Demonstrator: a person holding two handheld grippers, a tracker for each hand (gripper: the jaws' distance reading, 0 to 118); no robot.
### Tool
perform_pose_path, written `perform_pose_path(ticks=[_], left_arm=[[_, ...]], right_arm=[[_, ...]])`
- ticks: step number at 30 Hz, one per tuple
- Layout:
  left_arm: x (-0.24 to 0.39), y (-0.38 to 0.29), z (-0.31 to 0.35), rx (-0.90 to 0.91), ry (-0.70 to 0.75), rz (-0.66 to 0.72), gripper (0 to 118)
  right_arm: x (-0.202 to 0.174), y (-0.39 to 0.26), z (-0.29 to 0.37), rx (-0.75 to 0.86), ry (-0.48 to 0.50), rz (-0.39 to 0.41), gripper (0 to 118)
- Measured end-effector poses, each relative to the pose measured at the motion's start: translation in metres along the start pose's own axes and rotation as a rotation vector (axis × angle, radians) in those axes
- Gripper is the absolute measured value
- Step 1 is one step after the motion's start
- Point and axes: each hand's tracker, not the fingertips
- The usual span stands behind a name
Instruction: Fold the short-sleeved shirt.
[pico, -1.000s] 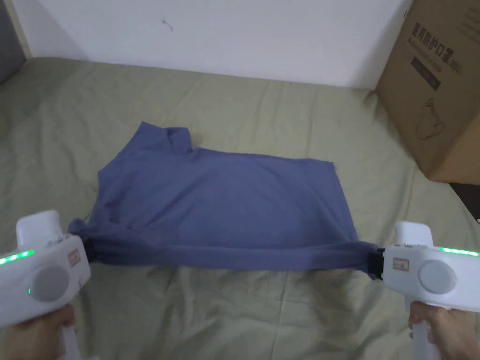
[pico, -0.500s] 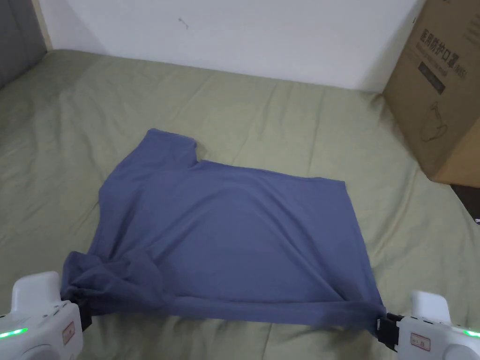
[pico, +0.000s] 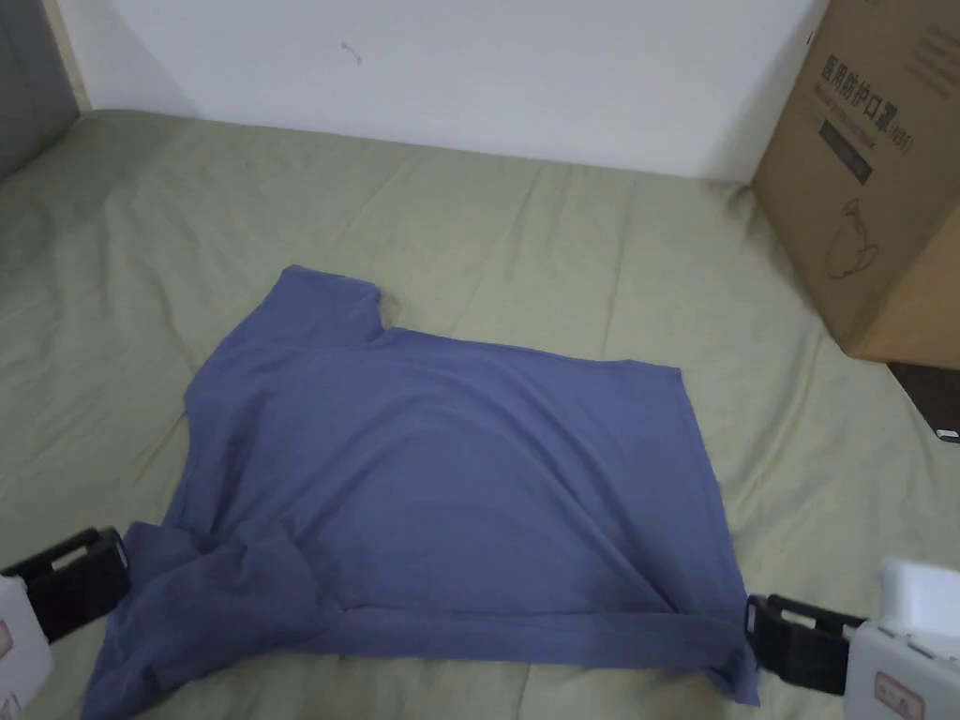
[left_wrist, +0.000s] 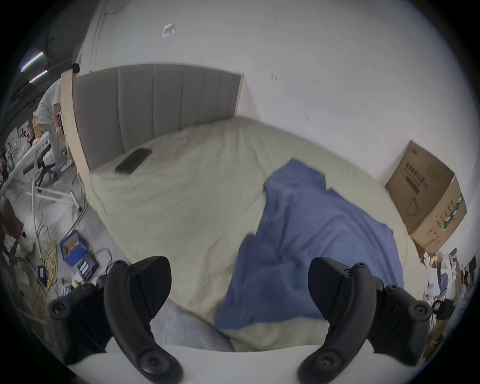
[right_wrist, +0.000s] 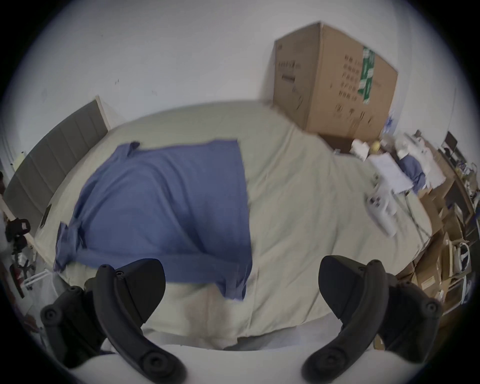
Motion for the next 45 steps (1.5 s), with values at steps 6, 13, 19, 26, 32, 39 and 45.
perform_pose_path(ticks=[6,13,19,26,32,39,45], left_arm=[[0.041,0.023,0.026,0.235,-0.058,-0.149,108],[0.078,0.019,0.038,0.354,-0.131,-0.301,65],[0.086,0.007,0.041,0.361,-0.171,-0.322,0],[0.079,0.005,0.038,0.312,-0.194,-0.335,0],[0.054,0.015,0.017,0.073,-0.161,-0.267,35],[0.013,-0.004,-0.023,-0.230,-0.045,-0.280,113],[0.002,-0.035,-0.058,-0.465,0.036,-0.375,112]], right_arm=[[-0.026,0.031,0.041,0.271,0.042,-0.053,117],[-0.055,0.032,0.062,0.443,0.041,-0.026,74],[-0.065,0.030,0.068,0.478,0.063,-0.013,0],[-0.068,0.031,0.069,0.467,0.069,-0.031,0],[-0.069,0.030,0.060,0.447,0.066,-0.041,0],[-0.071,0.024,0.047,0.384,0.054,-0.025,0],[-0.073,0.020,0.038,0.335,0.059,-0.019,0]])
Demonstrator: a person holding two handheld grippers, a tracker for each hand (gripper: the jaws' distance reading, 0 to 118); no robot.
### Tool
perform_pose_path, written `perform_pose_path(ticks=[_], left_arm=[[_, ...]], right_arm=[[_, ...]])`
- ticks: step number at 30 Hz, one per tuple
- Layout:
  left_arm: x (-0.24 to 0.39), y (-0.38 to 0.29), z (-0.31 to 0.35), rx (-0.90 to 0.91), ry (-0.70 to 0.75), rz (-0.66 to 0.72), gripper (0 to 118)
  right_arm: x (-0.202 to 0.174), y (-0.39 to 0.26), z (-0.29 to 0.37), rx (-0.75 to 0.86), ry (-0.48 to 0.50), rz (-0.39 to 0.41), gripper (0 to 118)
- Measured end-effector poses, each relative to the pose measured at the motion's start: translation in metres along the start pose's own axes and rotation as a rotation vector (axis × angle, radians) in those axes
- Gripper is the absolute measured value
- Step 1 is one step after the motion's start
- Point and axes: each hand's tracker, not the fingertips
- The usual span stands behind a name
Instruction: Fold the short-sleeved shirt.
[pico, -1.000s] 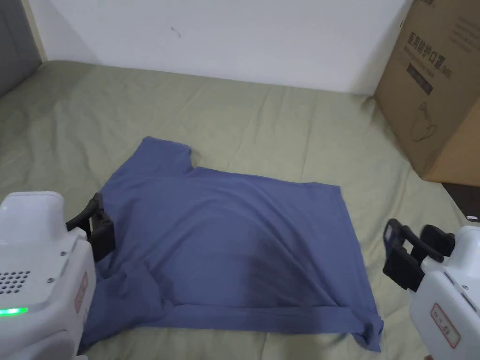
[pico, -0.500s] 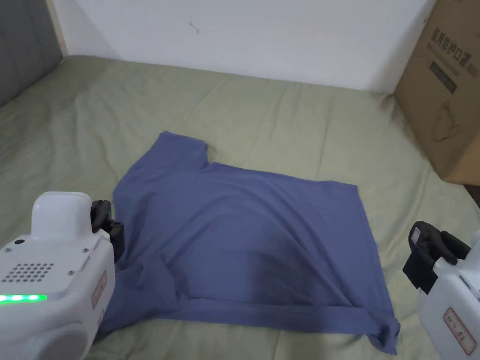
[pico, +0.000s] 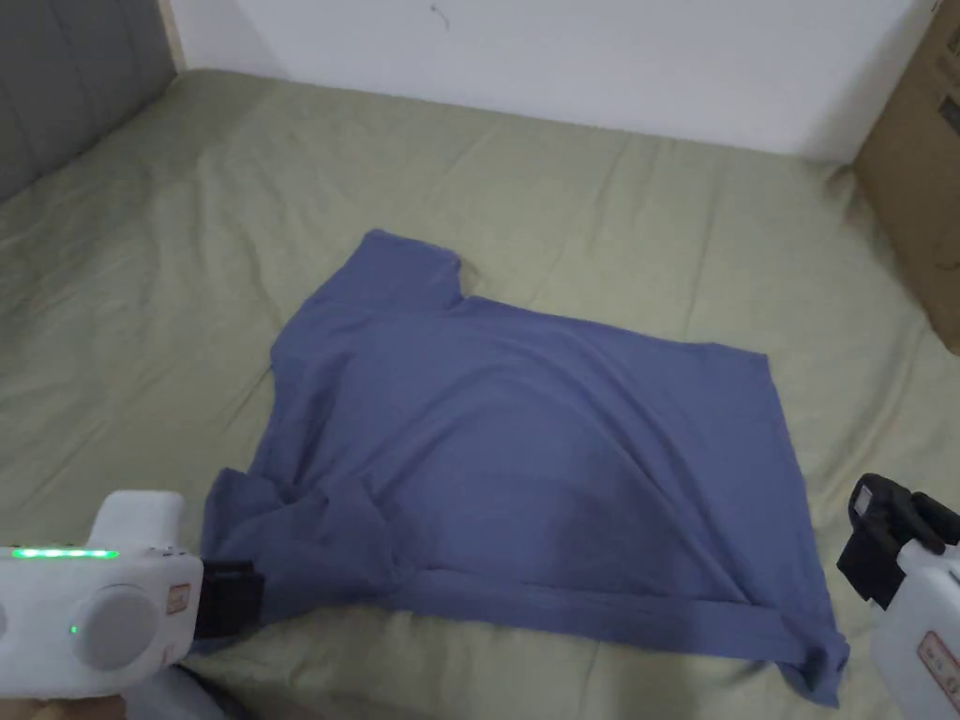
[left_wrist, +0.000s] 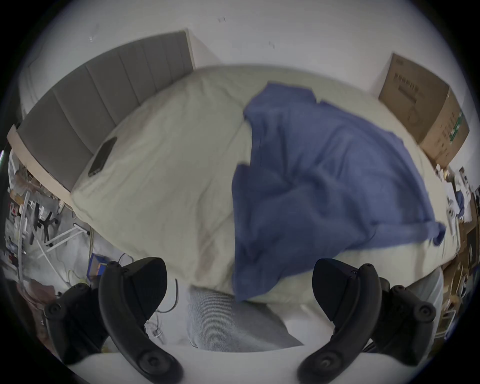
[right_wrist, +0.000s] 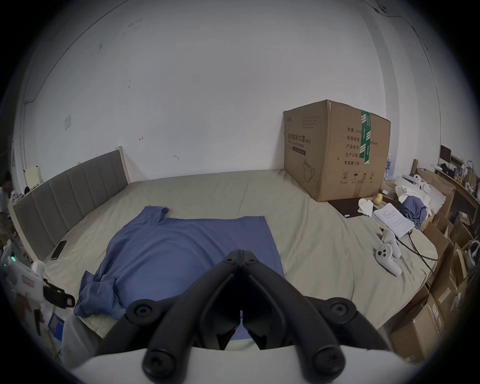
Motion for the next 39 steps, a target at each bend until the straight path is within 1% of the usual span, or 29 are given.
perform_pose_path(ticks=[2,4,5,6,8,10,11,14,18,19,20,21,22,23,24,25,26,28,30,32,33,34,35,36,37,38,39], left_arm=[[0.003,-0.003,-0.011,-0.015,0.018,-0.002,105],[0.007,-0.005,-0.019,-0.014,0.034,0.015,88],[0.008,-0.008,-0.022,-0.022,0.027,0.022,76],[0.009,-0.008,-0.026,-0.033,0.011,0.031,55],[0.013,-0.008,-0.033,-0.044,-0.032,0.057,20],[0.013,-0.010,-0.035,-0.047,-0.110,0.108,12],[0.016,-0.010,-0.034,-0.046,-0.097,0.126,7],[0.017,-0.011,-0.022,0.014,-0.070,0.114,5],[0.008,-0.005,0.005,0.132,-0.112,0.170,5],[0.007,-0.002,0.013,0.162,-0.124,0.176,5],[0.006,0.001,0.019,0.167,-0.125,0.172,5],[0.005,0.004,0.024,0.185,-0.125,0.168,5],[0.006,0.006,0.029,0.205,-0.125,0.163,5],[0.006,0.008,0.033,0.221,-0.128,0.155,5],[0.008,0.011,0.037,0.230,-0.131,0.149,5],[0.009,0.012,0.039,0.237,-0.134,0.147,5],[0.010,0.014,0.042,0.244,-0.139,0.147,5],[0.010,0.017,0.044,0.253,-0.153,0.155,5],[0.011,0.019,0.044,0.252,-0.160,0.169,5],[0.011,0.020,0.043,0.251,-0.163,0.180,5],[0.011,0.021,0.042,0.248,-0.161,0.182,5],[0.011,0.021,0.041,0.246,-0.159,0.183,5],[0.011,0.022,0.041,0.244,-0.157,0.185,5],[0.010,0.022,0.041,0.238,-0.160,0.188,5],[0.010,0.023,0.040,0.234,-0.166,0.193,5],[0.010,0.023,0.039,0.232,-0.169,0.202,5],[0.009,0.024,0.039,0.231,-0.170,0.208,5]], right_arm=[[-0.001,-0.002,0.000,-0.011,0.001,-0.002,0],[-0.001,-0.003,-0.001,-0.020,-0.003,0.001,0],[0.000,-0.004,-0.001,-0.024,-0.007,0.003,0],[0.000,-0.005,-0.001,-0.029,-0.009,0.004,0],[0.003,-0.007,-0.003,-0.038,-0.012,0.000,0],[0.005,-0.008,-0.002,-0.045,-0.017,-0.005,0],[0.007,-0.009,-0.003,-0.050,-0.020,-0.009,0],[0.012,-0.011,-0.004,-0.069,-0.029,-0.014,0],[0.025,-0.014,-0.017,-0.186,-0.039,-0.014,0],[0.030,-0.017,-0.022,-0.209,-0.044,-0.025,6],[0.035,-0.020,-0.027,-0.250,-0.037,-0.036,23],[0.040,-0.022,-0.033,-0.298,-0.029,-0.046,58],[0.043,-0.025,-0.038,-0.332,-0.028,-0.053,89],[0.047,-0.030,-0.045,-0.371,-0.034,-0.058,109],[0.051,-0.036,-0.053,-0.421,-0.032,-0.063,117],[0.054,-0.039,-0.056,-0.426,-0.020,-0.074,115],[0.058,-0.047,-0.060,-0.460,-0.027,-0.076,115],[0.063,-0.061,-0.072,-0.535,-0.053,-0.051,115],[0.062,-0.073,-0.082,-0.582,-0.100,-0.002,115],[0.061,-0.088,-0.088,-0.630,-0.113,0.048,115],[0.060,-0.094,-0.091,-0.654,-0.115,0.068,112],[0.059,-0.098,-0.092,-0.665,-0.107,0.074,103],[0.059,-0.102,-0.093,-0.679,-0.094,0.077,90],[0.059,-0.104,-0.095,-0.684,-0.088,0.070,58],[0.060,-0.105,-0.097,-0.690,-0.084,0.065,36],[0.062,-0.107,-0.100,-0.695,-0.083,0.057,21],[0.064,-0.108,-0.102,-0.698,-0.078,0.043,19]])
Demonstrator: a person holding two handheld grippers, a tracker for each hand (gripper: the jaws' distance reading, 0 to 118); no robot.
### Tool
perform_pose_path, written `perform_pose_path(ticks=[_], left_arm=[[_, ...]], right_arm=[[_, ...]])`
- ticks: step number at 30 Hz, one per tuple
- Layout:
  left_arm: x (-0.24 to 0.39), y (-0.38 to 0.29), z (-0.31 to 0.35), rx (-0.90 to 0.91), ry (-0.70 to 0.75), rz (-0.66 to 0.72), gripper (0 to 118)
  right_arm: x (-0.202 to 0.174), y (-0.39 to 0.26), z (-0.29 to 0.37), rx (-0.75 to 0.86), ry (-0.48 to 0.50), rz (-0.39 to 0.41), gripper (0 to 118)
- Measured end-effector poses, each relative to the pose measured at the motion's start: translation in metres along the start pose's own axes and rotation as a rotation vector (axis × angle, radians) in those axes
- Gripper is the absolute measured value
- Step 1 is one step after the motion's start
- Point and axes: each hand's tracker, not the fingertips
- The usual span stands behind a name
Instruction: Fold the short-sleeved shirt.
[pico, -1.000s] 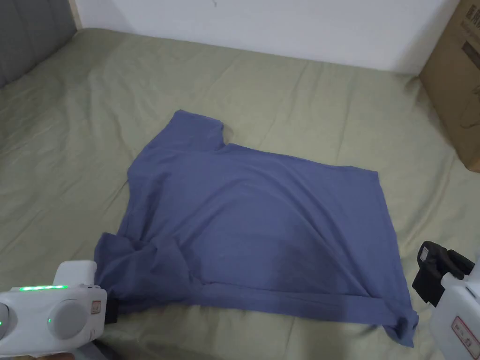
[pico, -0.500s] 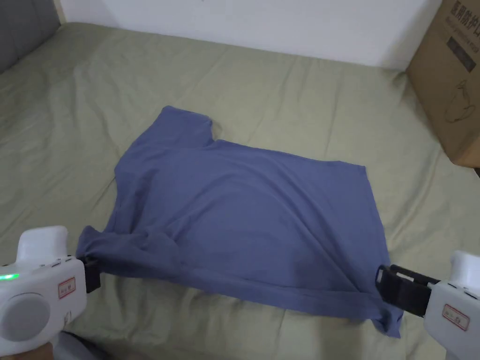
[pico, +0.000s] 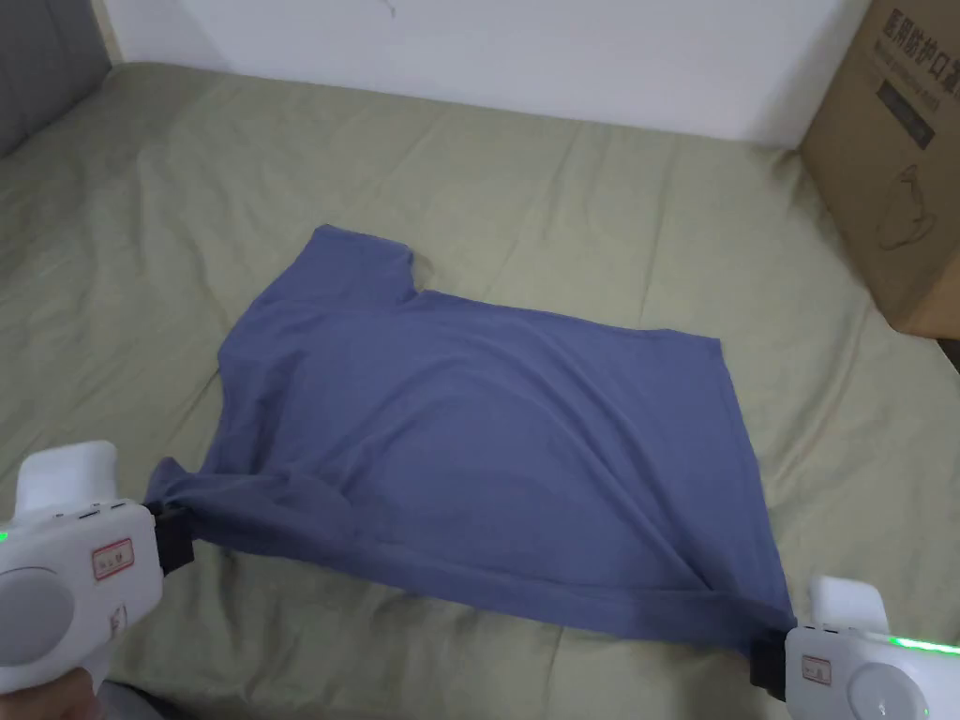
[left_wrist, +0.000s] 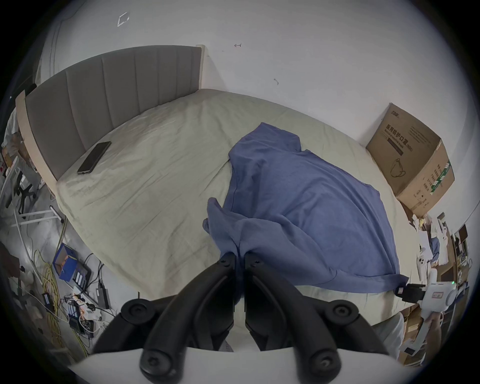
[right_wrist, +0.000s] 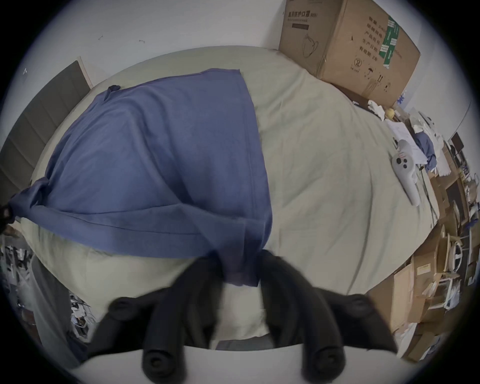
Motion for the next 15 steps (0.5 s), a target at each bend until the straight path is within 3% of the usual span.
perform_pose_path(ticks=[3,11,15], left_arm=[[0.000,0.002,0.000,0.003,0.007,0.009,5],[0.004,0.038,-0.002,0.039,0.013,0.001,5],[0.010,0.081,-0.009,0.101,-0.050,0.050,5]], right_arm=[[0.008,0.004,0.007,0.011,0.078,-0.062,10],[0.024,0.045,0.056,0.094,0.142,0.009,9],[0.027,0.088,0.068,0.156,0.161,0.020,9]])
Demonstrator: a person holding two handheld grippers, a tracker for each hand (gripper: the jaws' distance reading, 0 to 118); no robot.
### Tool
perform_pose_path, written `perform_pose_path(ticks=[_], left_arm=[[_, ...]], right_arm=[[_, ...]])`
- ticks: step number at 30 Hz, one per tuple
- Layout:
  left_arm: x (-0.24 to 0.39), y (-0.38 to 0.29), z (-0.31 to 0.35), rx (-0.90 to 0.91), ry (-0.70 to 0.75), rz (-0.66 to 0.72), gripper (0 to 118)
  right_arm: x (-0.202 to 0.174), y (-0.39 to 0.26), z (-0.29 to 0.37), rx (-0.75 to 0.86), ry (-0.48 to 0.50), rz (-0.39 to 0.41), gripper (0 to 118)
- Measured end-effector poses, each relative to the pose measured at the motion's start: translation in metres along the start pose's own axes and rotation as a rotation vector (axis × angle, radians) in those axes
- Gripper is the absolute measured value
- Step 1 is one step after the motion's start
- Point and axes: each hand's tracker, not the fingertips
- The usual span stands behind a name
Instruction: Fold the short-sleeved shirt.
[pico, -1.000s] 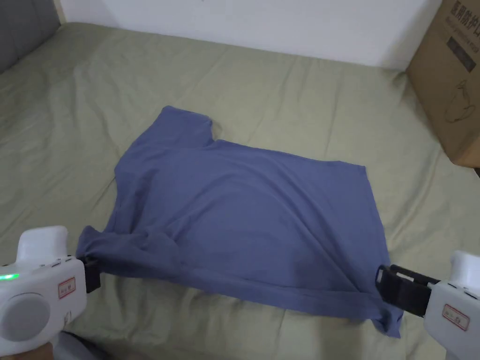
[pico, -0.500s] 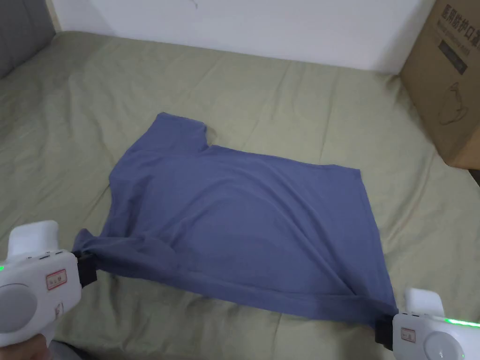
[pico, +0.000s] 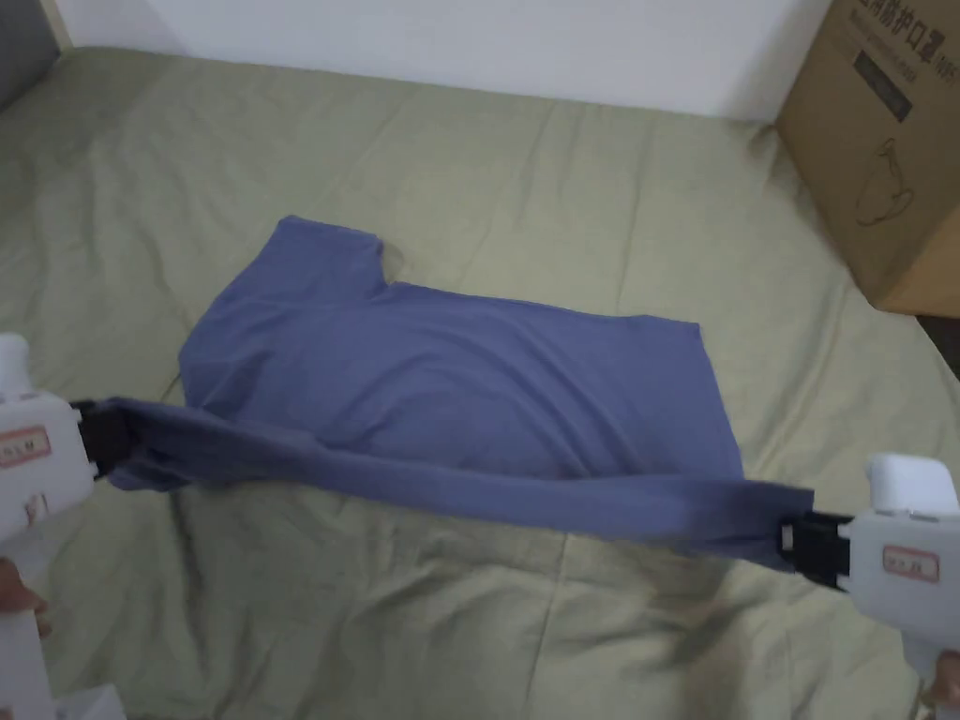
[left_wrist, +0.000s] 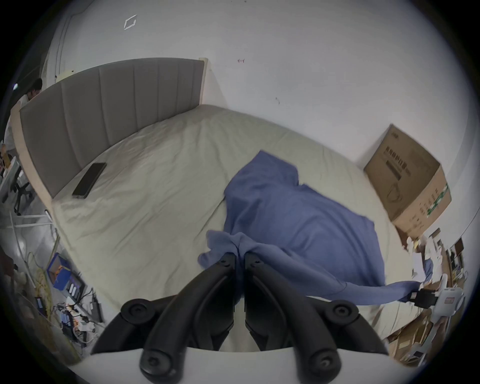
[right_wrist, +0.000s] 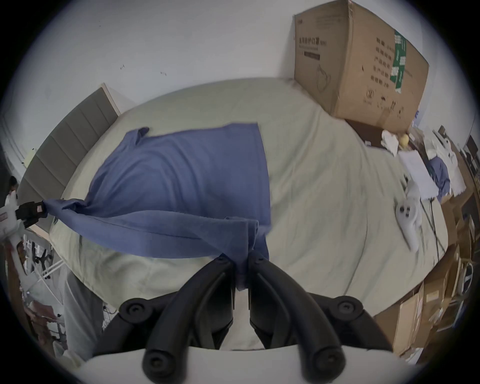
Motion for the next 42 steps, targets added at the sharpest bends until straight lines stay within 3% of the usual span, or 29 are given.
perform_pose_path(ticks=[6,11,13,14,15,16,17,18,19,20,21,26,31,34,36,37,38,39,40,41,42], left_arm=[[0.013,0.043,-0.057,-0.032,-0.023,0.064,5],[0.029,0.055,-0.114,-0.072,0.059,0.037,5],[0.035,0.056,-0.134,-0.089,0.081,0.042,18],[0.037,0.056,-0.141,-0.095,0.090,0.043,36],[0.039,0.055,-0.147,-0.096,0.102,0.049,36],[0.040,0.055,-0.151,-0.097,0.109,0.049,43],[0.041,0.054,-0.155,-0.106,0.116,0.052,59],[0.042,0.054,-0.157,-0.117,0.120,0.059,87],[0.041,0.054,-0.154,-0.117,0.112,0.064,99],[0.042,0.053,-0.149,-0.099,0.096,0.062,102],[0.044,0.053,-0.145,-0.082,0.088,0.050,102],[0.055,0.049,-0.106,0.057,0.109,-0.096,102],[0.063,0.024,-0.039,0.321,0.146,-0.281,102],[0.066,0.002,-0.004,0.416,0.147,-0.343,101],[0.063,-0.010,0.013,0.422,0.135,-0.351,93],[0.062,-0.017,0.021,0.430,0.119,-0.348,82],[0.061,-0.023,0.029,0.437,0.093,-0.342,65],[0.058,-0.025,0.033,0.435,0.084,-0.337,37],[0.058,-0.031,0.038,0.439,0.078,-0.336,16],[0.058,-0.037,0.044,0.449,0.073,-0.341,3],[0.058,-0.041,0.046,0.464,0.071,-0.344,1]], right_arm=[[-0.004,0.059,-0.046,-0.014,-0.014,-0.022,9],[-0.015,0.086,-0.093,-0.087,-0.050,-0.019,9],[-0.020,0.092,-0.111,-0.115,-0.063,-0.009,9],[-0.020,0.095,-0.117,-0.123,-0.065,-0.016,10],[-0.020,0.098,-0.124,-0.139,-0.067,-0.031,10],[-0.019,0.100,-0.129,-0.149,-0.071,-0.049,10],[-0.018,0.102,-0.133,-0.151,-0.075,-0.085,15],[-0.017,0.103,-0.134,-0.150,-0.087,-0.111,38],[-0.015,0.103,-0.133,-0.144,-0.091,-0.126,65],[-0.013,0.103,-0.130,-0.134,-0.093,-0.136,94],[-0.012,0.102,-0.124,-0.108,-0.112,-0.145,112],[-0.020,0.090,-0.073,0.122,-0.221,-0.052,114],[-0.041,0.053,-0.010,0.445,-0.220,0.065,114],[-0.053,0.029,0.022,0.571,-0.206,0.070,116],[-0.060,0.014,0.039,0.600,-0.175,0.048,112],[-0.062,0.009,0.045,0.616,-0.154,0.029,105],[-0.065,0.002,0.053,0.636,-0.147,0.015,91],[-0.067,-0.002,0.058,0.642,-0.152,0.008,56],[-0.071,-0.005,0.064,0.648,-0.162,0.005,27],[-0.075,-0.008,0.069,0.651,-0.163,0.008,6],[-0.076,-0.010,0.074,0.656,-0.158,0.011,3]])
